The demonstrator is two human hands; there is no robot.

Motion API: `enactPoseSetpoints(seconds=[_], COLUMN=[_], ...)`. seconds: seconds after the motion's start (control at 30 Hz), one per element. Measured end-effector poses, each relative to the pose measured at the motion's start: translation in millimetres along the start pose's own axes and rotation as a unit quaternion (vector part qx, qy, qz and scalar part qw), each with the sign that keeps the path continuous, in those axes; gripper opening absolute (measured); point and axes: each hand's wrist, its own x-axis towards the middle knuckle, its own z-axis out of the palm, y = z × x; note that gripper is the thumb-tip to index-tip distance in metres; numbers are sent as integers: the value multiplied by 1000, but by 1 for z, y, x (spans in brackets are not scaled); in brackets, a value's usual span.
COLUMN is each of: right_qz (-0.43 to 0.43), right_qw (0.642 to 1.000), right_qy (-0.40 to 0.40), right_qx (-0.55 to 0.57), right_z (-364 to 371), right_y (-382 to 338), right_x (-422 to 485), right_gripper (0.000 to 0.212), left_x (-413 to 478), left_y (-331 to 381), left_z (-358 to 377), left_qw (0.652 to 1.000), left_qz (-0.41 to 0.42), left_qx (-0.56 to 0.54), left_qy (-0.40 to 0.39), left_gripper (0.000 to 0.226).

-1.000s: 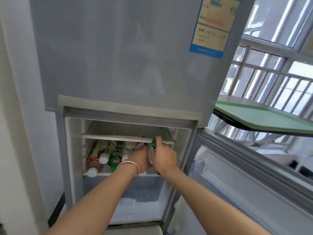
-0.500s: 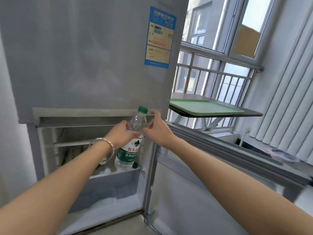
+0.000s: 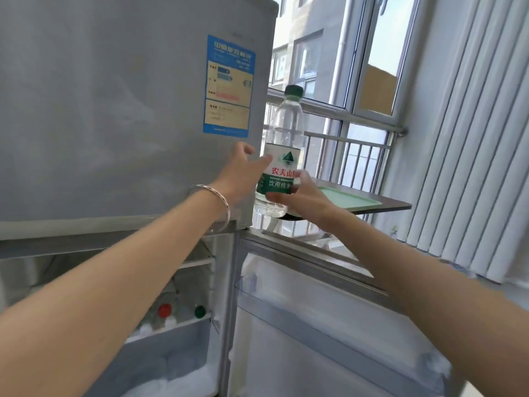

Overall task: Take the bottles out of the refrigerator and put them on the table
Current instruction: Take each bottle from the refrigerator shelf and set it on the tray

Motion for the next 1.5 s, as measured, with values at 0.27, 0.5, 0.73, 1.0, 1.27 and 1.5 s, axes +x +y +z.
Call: enactPoseSetpoints(seconds=[0.27,0.5,0.73,1.0,1.27,1.5], right_qz=[47,66,93,-15,-50,47], right_qw=[995,995,996,988,963,947], right_qy=[75,24,-14,82,28,-179], right_qx=[-50,-66,-9,-131,-263,-264], right_z=[-35,-2,8,-10,12,100], right_y=[54,93,95,68,-6,-11], right_x=[102,181,204,137,39,-8], right_gripper=[62,39,34,38,17,16], left_x=[70,121,142,98,13,-40], left_y=[-28,-74,-82,-53,-20,-74], left_z=[92,116,116,108,39,-25], left_qw=[995,995,985,986,975,896], left_qz=[-27,-89,-148,-69,-3,-113], left_qx=[26,43,91,141,183,382], left_qy=[-89,-19,18,-61,-128,-196], left_gripper=[50,63,73,63,42,45])
